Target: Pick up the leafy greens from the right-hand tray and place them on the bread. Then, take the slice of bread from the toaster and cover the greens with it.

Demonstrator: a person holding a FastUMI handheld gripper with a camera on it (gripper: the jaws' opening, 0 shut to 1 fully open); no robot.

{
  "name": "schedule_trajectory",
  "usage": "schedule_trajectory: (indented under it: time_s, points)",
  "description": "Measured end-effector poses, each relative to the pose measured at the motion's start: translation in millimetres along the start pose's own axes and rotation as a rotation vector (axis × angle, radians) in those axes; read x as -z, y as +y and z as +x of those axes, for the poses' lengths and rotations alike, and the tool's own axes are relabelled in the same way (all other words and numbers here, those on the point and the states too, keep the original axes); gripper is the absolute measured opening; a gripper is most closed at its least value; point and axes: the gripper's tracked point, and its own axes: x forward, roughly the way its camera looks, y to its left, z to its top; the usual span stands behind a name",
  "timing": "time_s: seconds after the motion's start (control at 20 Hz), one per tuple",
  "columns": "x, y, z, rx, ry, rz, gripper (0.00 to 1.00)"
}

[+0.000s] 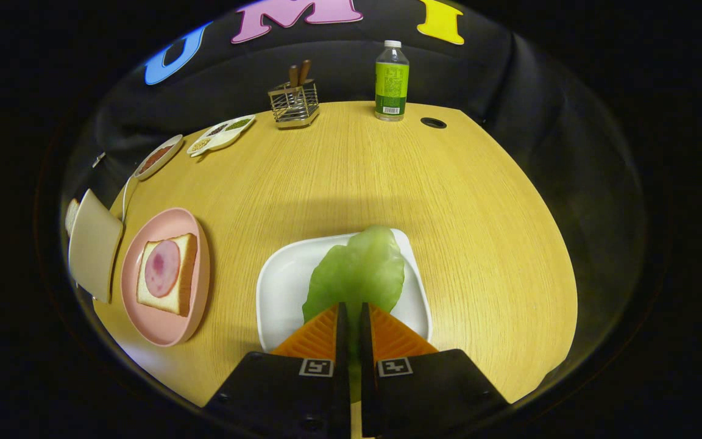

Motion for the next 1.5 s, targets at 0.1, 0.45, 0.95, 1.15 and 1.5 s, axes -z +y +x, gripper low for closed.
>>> schedule_trajectory:
  time_s: [0.1, 0.45, 0.95, 1.15, 1.5]
  points:
    - [1.6, 5.2, -1.7, -0.043, 0.032, 0.038, 0.07]
    - [-18.5, -5.6, -25.4, -0.016, -0.011, 0.021, 0.06]
    - [-73.2, 42.1, -98.3, -0.065, -0.152, -0.037, 0.06]
    - [-81.3, 86.8, -112.6, -0.11, -0.185, -0.066, 0.06]
    - [-72.8, 164.0, -104.6, -0.18, -0.181, -0.132, 0.06]
